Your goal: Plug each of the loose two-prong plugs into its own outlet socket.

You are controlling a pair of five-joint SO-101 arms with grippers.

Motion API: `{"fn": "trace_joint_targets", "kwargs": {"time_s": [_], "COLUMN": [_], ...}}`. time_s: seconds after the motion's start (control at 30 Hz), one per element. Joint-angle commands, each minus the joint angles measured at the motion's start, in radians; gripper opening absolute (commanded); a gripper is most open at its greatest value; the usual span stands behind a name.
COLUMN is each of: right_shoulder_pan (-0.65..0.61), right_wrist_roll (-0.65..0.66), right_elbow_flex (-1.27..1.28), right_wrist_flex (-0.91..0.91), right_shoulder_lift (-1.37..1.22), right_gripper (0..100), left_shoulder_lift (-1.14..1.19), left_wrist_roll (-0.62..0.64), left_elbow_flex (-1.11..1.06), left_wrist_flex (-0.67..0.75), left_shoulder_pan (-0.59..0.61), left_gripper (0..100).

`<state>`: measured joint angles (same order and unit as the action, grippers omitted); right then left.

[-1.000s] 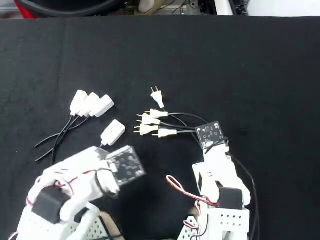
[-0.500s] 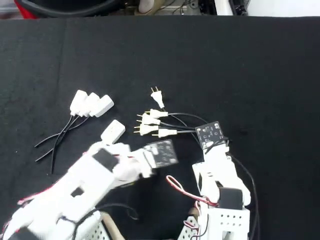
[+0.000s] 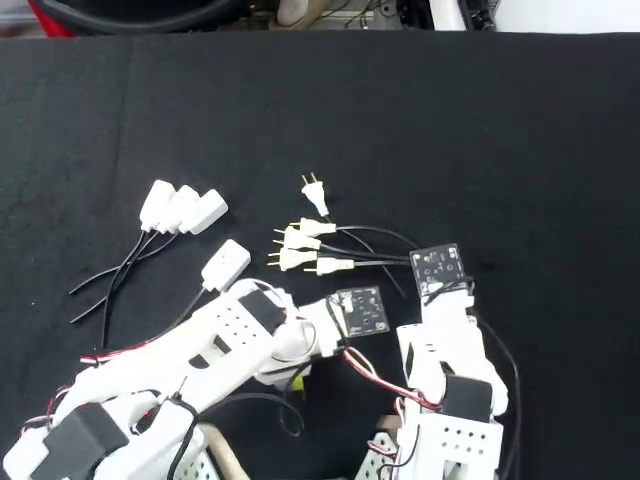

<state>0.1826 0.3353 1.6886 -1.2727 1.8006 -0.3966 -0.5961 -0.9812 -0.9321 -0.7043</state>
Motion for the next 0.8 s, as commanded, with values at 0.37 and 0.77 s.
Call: {"fn": "trace_joint_targets", "kwargs": {"time_s": [0.37, 0.77], "right_shoulder_pan": [0.015, 0.015], "right_wrist_roll": [0.002, 0.002], "right_elbow_flex": [-0.004, -0.004], "right_wrist_flex": [-0.003, -0.003], "right_shoulder_lift": [0.042, 0.042], "right_gripper": [3.6, 3.6], "left_shoulder_lift": [-0.311, -0.117], "left_wrist_roll": [-0.048, -0.052], "left_elbow_flex": [0.007, 0.038], "left_wrist_flex": [-0.021, 0.150], "left_shoulder_pan": [0.143, 0.308], "left_gripper": [28, 28]}}
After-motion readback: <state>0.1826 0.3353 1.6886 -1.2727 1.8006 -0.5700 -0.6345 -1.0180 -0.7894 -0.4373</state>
